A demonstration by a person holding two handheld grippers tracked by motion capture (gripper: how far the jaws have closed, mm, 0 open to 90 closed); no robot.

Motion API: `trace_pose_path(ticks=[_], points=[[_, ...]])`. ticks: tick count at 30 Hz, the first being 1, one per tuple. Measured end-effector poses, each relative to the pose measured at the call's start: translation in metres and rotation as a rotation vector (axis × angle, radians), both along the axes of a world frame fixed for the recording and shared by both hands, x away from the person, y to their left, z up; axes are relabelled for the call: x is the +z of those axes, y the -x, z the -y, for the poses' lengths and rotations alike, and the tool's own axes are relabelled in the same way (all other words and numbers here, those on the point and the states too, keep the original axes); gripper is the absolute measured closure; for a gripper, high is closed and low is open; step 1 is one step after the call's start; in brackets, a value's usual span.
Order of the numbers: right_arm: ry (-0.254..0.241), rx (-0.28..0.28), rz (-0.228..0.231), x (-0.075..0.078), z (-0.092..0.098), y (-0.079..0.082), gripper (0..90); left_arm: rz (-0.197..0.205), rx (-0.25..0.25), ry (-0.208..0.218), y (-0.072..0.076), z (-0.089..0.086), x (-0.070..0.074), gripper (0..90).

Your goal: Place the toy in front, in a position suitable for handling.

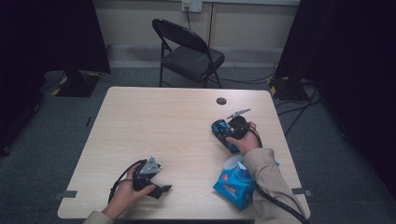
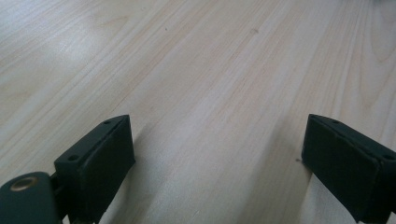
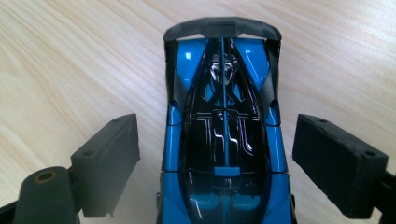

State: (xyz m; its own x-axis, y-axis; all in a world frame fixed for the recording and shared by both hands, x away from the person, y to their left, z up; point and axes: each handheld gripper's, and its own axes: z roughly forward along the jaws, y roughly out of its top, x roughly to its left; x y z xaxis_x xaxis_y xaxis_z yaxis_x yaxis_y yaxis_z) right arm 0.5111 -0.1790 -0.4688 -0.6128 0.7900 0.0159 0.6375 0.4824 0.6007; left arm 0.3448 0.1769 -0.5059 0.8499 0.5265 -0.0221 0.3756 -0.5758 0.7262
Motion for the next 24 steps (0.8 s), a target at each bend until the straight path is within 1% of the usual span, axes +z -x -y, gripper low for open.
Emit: trace_pose_path(ticks=[2, 5, 9, 13, 17, 20, 23, 24], points=[[0.012, 0.005, -0.006, -0.0011, -0.0012, -0.0012, 14.5, 0.0, 0.0, 0.0, 0.0, 0.0, 0.0, 8.6], [0.019, -0.008, -0.023, -0.0024, -0.0014, -0.0026, 14.8, 0.0, -0.001, -0.001, -0.0001, -0.0001, 0.0, 8.6], [0.038, -0.009, -0.038, -0.0053, -0.0017, -0.004, 15.8, 0.001, -0.001, -0.002, 0.0, -0.0001, 0.0, 8.6], [0.045, 0.004, -0.058, -0.008, -0.0029, -0.0055, 18.4, 0.001, -0.001, -0.002, -0.0001, -0.0001, 0.0, 8.6], [0.068, 0.01, -0.071, -0.0095, -0.0053, -0.0071, 19.6, 0.001, -0.001, -0.002, -0.0001, -0.0001, 0.0, 8.6], [0.07, 0.003, -0.083, -0.0102, -0.0055, -0.0083, 21.9, 0.0, 0.0, 0.0, 0.0, 0.0, 0.0, 8.6], [0.052, -0.016, -0.086, -0.0098, -0.003, -0.0094, 26.4, 0.001, -0.001, -0.001, 0.0, 0.0, 0.0, 8.6], [0.043, -0.02, -0.089, -0.0098, -0.0019, -0.0099, 26.7, 0.001, -0.001, -0.001, 0.0, -0.0001, 0.0, 8.6]])
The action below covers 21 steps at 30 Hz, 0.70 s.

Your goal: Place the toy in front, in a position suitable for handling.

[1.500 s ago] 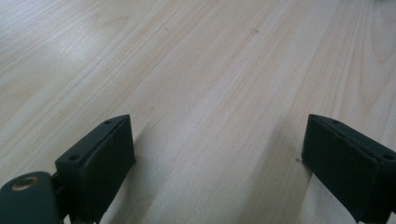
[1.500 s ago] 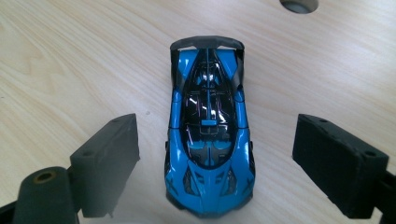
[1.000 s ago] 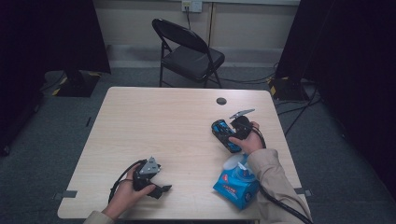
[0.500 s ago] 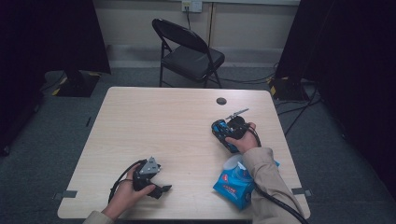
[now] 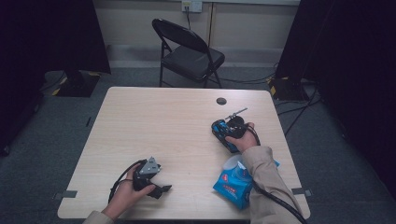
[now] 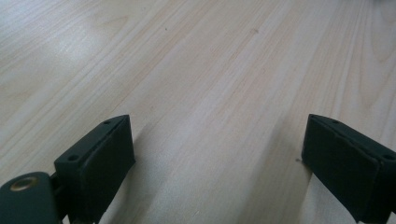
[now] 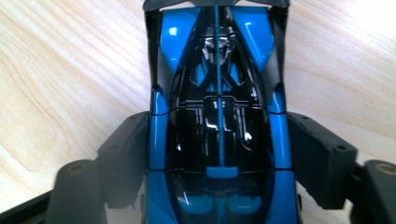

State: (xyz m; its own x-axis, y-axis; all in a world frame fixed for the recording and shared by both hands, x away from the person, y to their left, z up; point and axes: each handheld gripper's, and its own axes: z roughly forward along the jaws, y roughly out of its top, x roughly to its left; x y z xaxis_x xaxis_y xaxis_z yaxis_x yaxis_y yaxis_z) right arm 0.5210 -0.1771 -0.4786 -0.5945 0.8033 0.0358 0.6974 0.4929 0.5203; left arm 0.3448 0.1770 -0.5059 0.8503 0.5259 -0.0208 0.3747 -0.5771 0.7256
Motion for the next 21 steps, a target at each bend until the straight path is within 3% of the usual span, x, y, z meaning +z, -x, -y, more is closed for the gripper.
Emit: trace_pose_path(ticks=[21], points=[[0.024, 0.027, -0.02, 0.0051, 0.0011, 0.0034, 27.6, 0.0, 0.0, 0.0, 0.0, 0.0, 0.0, 8.6]])
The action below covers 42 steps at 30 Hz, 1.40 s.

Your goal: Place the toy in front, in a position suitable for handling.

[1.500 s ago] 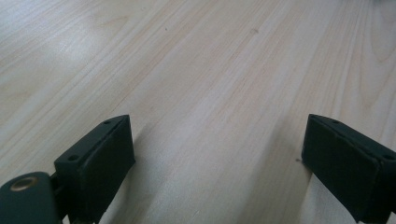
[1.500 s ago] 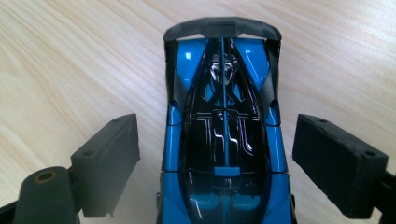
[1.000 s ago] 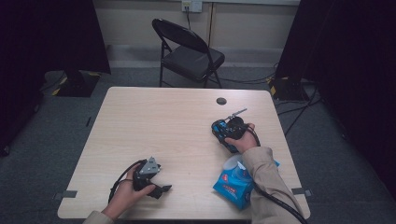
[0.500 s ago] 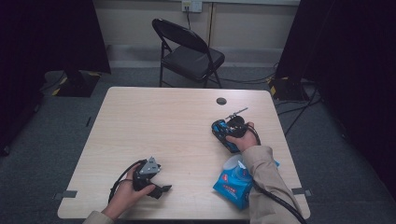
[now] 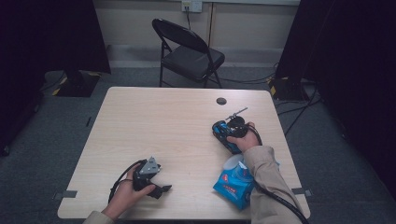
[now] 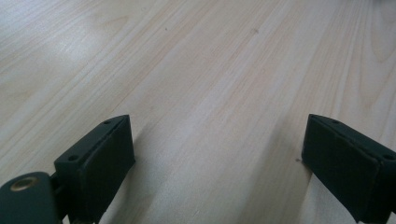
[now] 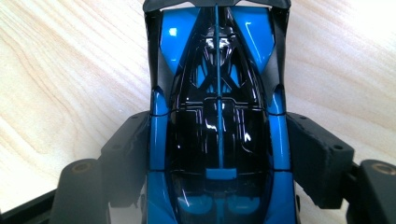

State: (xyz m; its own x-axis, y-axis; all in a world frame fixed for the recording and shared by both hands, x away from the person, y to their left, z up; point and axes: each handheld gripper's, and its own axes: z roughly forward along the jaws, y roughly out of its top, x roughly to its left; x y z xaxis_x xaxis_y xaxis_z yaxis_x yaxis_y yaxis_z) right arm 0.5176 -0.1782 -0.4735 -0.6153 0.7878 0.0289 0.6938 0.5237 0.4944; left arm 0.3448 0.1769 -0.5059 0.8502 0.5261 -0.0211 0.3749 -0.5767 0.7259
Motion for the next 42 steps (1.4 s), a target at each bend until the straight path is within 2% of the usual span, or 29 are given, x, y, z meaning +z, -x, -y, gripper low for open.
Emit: trace_pose_path(ticks=[15, 23, 24, 25, 26, 27, 28, 30, 31, 34, 42], points=[[-0.012, 0.032, 0.028, 0.021, -0.014, 0.003, 27.6, 0.0, 0.001, 0.0, 0.0, 0.0, 0.0, 8.6], [-0.026, 0.06, 0.039, 0.039, -0.039, 0.01, 27.6, -0.002, 0.008, 0.007, 0.001, 0.0, 0.0, 8.6], [-0.018, 0.075, 0.041, 0.043, -0.049, 0.013, 27.6, -0.001, 0.008, 0.006, 0.001, 0.0, 0.0, 8.6], [-0.018, 0.075, 0.041, 0.043, -0.049, 0.013, 27.6, -0.001, 0.008, 0.006, 0.001, 0.0, 0.0, 8.6], [-0.025, 0.085, 0.042, 0.045, -0.06, 0.016, 27.6, -0.002, 0.009, 0.007, 0.001, 0.0, 0.0, 8.6], [-0.025, 0.085, 0.042, 0.045, -0.06, 0.016, 27.6, -0.002, 0.009, 0.007, 0.001, 0.0, 0.0, 8.6], [-0.034, 0.1, 0.048, 0.047, -0.072, 0.019, 27.6, -0.002, 0.008, 0.007, 0.001, 0.0, 0.0, 8.6], [-0.054, 0.107, 0.043, 0.047, -0.083, 0.021, 27.6, -0.001, 0.008, 0.006, 0.001, 0.0, 0.0, 8.6], [-0.054, 0.107, 0.043, 0.047, -0.083, 0.021, 27.6, -0.001, 0.008, 0.006, 0.001, 0.0, 0.0, 8.6], [-0.057, 0.116, 0.035, 0.043, -0.1, 0.023, 27.6, -0.002, 0.01, 0.007, 0.001, 0.0, 0.0, 8.6], [-0.031, 0.141, 0.008, 0.02, -0.126, 0.022, 27.6, -0.002, 0.01, 0.007, 0.001, 0.0, 0.0, 8.6]])
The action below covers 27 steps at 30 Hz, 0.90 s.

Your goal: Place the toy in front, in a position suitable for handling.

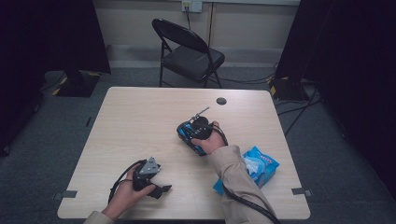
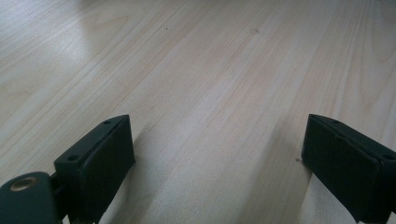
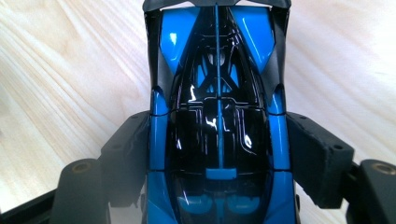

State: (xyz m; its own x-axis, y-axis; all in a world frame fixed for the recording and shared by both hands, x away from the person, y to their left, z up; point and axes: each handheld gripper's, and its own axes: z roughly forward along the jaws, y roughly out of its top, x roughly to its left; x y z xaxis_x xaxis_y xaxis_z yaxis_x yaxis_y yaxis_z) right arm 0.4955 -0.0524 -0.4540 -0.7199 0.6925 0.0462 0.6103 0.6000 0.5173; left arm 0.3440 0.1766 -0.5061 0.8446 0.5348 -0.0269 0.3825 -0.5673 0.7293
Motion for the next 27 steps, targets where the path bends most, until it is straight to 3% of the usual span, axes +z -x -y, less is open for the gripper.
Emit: trace_pose_path(ticks=[13, 20, 27], points=[[0.036, 0.061, -0.001, -0.022, -0.019, 0.001, 27.6, 0.001, -0.005, -0.006, 0.0, 0.0, 0.0, 8.6], [0.019, 0.089, 0.008, -0.024, -0.016, 0.0, 27.5, 0.002, -0.005, -0.006, 0.0, 0.0, 0.0, 8.6], [-0.001, 0.075, 0.027, -0.025, -0.016, 0.001, 27.0, 0.001, -0.004, -0.005, 0.0, 0.0, 0.0, 8.6]])
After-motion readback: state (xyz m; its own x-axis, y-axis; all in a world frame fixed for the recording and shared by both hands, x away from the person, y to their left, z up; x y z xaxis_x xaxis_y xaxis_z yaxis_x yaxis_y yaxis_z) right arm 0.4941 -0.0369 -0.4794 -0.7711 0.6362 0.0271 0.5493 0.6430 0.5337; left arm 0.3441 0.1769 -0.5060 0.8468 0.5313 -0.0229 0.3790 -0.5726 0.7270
